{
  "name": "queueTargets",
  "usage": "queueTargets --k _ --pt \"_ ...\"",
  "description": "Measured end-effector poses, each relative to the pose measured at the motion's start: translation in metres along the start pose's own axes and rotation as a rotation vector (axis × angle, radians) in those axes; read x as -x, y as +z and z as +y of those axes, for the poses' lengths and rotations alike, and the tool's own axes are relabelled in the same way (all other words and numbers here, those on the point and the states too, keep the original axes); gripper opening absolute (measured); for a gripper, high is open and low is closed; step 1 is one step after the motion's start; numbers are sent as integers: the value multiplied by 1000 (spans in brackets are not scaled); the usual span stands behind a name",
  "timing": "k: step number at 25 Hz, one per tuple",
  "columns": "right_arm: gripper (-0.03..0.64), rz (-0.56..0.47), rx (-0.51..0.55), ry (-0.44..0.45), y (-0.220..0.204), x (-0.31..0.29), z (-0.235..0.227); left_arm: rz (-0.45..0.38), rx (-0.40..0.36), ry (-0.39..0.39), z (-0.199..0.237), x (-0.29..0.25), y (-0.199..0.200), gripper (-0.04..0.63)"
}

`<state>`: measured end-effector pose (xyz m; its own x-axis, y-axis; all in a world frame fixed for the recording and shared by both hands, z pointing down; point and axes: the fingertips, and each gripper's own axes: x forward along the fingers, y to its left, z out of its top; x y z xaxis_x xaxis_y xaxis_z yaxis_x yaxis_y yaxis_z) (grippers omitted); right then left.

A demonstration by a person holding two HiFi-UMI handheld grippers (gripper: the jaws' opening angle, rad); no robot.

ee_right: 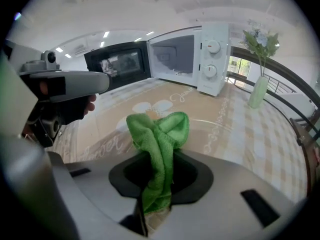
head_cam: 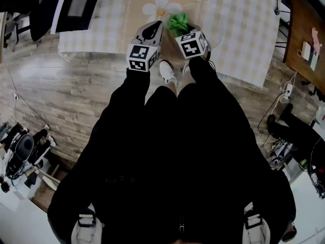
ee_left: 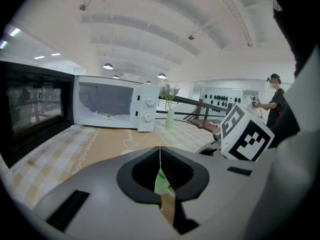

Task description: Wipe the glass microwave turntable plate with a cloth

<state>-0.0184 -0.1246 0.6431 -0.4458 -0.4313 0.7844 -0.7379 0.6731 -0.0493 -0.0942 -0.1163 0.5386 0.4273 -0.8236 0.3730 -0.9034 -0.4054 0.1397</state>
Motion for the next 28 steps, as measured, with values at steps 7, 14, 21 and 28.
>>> queueTargets --k 7,14,21,28 --pt "92 32 -51 -63 -9 -16 -13 29 8 -55 25 -15 -17 21" --pt "92 37 -125 -124 -38 9 -53 47 -10 -128 -14 -39 -15 21" --pt "92 28 -184 -199 -61 31 -85 68 -29 -194 -46 -53 -18 21" --pt "92 32 -247 -254 -72 34 -93 54 -43 -256 -49 -56 -16 21"
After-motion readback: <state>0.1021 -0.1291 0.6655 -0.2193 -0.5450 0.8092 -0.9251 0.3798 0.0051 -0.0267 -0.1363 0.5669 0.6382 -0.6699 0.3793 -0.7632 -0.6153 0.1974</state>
